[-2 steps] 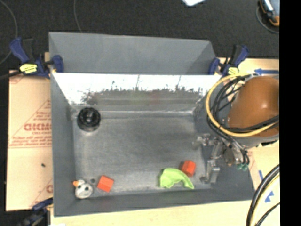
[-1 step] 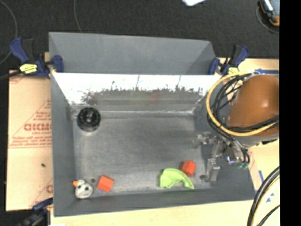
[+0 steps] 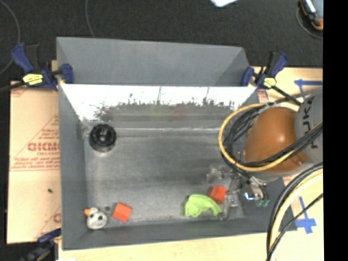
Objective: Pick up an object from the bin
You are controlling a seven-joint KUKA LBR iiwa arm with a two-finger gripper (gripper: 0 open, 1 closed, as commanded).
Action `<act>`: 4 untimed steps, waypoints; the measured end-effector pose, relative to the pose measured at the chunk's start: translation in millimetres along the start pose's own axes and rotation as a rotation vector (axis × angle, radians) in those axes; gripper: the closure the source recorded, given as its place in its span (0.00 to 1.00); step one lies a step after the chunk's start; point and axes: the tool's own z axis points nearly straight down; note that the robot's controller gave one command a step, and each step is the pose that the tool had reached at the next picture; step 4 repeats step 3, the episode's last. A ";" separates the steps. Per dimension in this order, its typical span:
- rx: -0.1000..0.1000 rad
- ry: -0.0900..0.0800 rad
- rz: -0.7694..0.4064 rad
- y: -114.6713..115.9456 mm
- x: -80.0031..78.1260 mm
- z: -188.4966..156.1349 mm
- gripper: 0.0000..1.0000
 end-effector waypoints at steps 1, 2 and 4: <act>0.000 -0.002 0.026 20.6 -6.7 24.4 1.00; 0.001 -0.002 0.024 20.5 -6.6 24.4 1.00; 0.002 -0.011 0.065 8.9 -10.4 -172.3 1.00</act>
Offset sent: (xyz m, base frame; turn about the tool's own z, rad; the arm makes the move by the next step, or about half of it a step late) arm 0.0000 0.0000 0.0000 0.0000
